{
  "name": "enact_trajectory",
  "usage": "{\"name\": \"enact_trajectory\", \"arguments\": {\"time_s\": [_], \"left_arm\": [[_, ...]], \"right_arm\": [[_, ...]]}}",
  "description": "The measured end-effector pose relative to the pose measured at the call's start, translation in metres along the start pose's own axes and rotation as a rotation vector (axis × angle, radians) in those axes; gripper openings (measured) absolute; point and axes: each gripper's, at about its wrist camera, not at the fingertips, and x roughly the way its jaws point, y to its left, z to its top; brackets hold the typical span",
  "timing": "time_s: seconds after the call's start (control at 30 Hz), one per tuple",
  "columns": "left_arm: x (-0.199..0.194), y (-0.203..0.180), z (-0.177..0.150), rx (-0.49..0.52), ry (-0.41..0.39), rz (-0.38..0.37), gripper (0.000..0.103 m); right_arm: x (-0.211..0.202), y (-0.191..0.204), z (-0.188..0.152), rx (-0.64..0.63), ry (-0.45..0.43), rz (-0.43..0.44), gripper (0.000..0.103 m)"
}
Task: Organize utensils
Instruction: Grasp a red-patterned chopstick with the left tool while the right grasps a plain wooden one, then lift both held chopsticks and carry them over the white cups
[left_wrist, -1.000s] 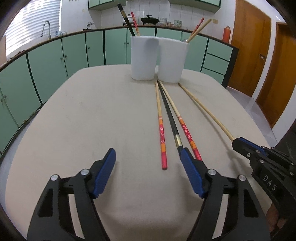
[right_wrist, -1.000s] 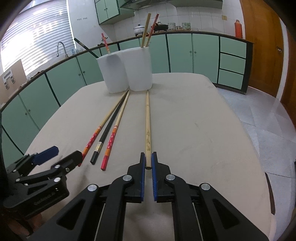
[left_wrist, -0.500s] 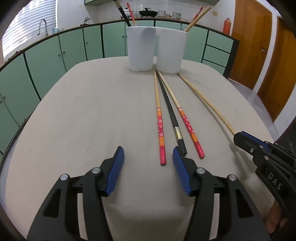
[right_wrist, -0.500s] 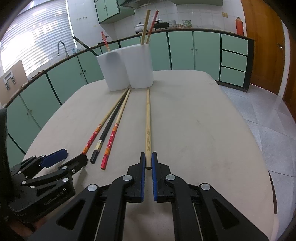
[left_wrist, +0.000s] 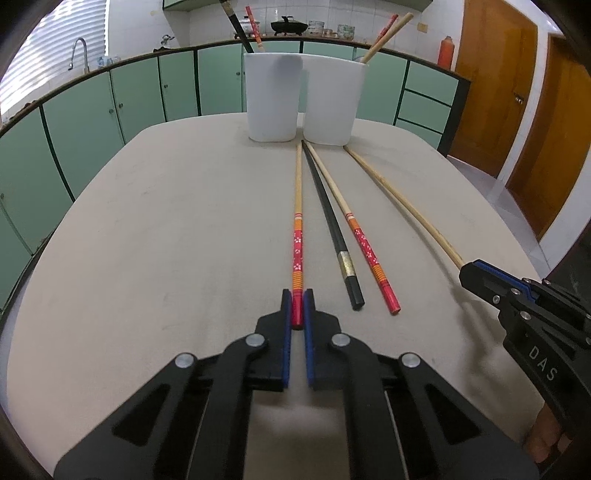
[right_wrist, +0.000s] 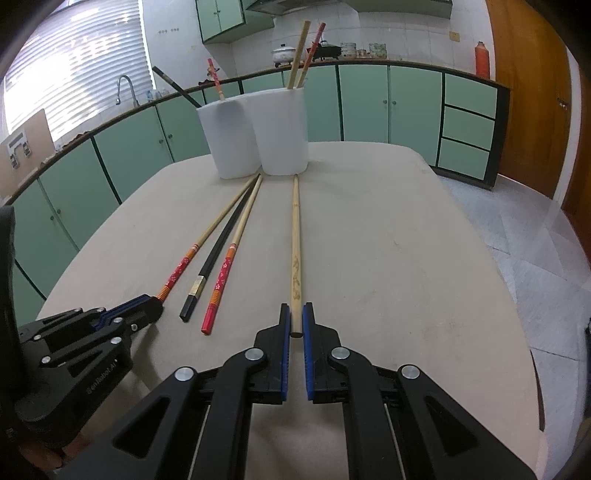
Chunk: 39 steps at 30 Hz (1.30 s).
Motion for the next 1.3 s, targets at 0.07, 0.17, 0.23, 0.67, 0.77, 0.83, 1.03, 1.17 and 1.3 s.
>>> {"name": "enact_trajectory", "arguments": {"time_s": [0.07, 0.17, 0.23, 0.67, 0.77, 0.83, 1.03, 1.17, 1.3], "left_arm": [[-0.003, 0.001, 0.0, -0.007, -0.01, 0.004, 0.005], [-0.013, 0.0, 0.003, 0.015, -0.045, 0.025, 0.005], [-0.021, 0.001, 0.006, 0.029, -0.067, 0.035, 0.005], [-0.087, 0.009, 0.05, 0.041, -0.245, 0.038, 0.005], [-0.103, 0.009, 0.065, 0.04, -0.295, 0.025, 0.005], [-0.111, 0.009, 0.074, 0.042, -0.319, 0.015, 0.005], [-0.128, 0.007, 0.096, 0.05, -0.369, -0.018, 0.005], [-0.132, 0.006, 0.107, 0.061, -0.389, -0.029, 0.005], [-0.132, 0.007, 0.118, 0.064, -0.394, -0.044, 0.005]], "right_arm": [[-0.003, -0.001, 0.002, -0.003, -0.005, -0.004, 0.007], [-0.008, -0.001, 0.006, -0.002, -0.019, -0.006, 0.007], [-0.013, -0.002, 0.008, 0.001, -0.028, -0.005, 0.007], [-0.055, -0.006, 0.048, 0.022, -0.139, 0.019, 0.007], [-0.068, -0.006, 0.063, 0.022, -0.175, 0.03, 0.007], [-0.075, -0.006, 0.072, 0.018, -0.196, 0.034, 0.007], [-0.091, -0.003, 0.099, -0.004, -0.242, 0.051, 0.007], [-0.095, 0.001, 0.112, -0.019, -0.251, 0.057, 0.007], [-0.098, 0.004, 0.128, -0.045, -0.252, 0.053, 0.007]]}}
